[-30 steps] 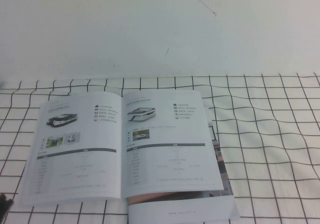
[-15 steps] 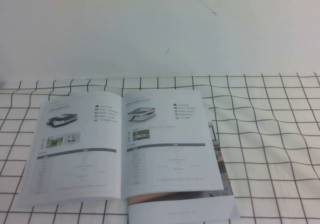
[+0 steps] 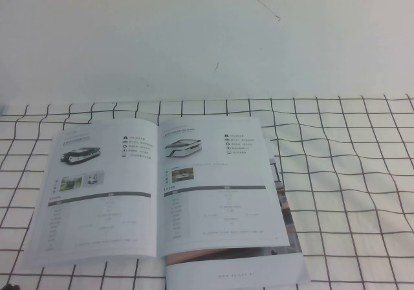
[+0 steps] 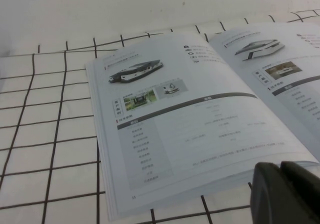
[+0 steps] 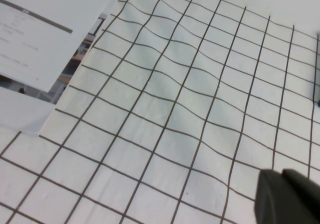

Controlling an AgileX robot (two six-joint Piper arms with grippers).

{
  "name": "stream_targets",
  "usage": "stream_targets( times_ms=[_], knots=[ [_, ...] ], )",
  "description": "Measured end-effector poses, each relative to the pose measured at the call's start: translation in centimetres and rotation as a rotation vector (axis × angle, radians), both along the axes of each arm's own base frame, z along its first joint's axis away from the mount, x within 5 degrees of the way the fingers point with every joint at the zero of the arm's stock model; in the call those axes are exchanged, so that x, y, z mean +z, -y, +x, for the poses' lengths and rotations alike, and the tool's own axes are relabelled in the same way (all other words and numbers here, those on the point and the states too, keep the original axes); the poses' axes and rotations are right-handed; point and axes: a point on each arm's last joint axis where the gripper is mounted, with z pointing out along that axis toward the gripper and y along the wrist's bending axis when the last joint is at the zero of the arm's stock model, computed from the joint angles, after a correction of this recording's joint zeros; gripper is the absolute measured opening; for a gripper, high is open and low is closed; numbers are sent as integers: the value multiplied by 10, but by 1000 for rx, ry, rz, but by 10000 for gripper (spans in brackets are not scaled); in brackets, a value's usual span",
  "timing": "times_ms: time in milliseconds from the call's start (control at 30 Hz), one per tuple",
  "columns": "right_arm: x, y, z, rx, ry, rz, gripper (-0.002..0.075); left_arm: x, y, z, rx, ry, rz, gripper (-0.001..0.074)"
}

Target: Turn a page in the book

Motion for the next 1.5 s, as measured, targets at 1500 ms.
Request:
stream_targets(
  times_ms=[1500],
  knots=[
    [-37,9,-12,-266,264,69,0,0,-1,0,12,-15,-13,-3]
  ],
)
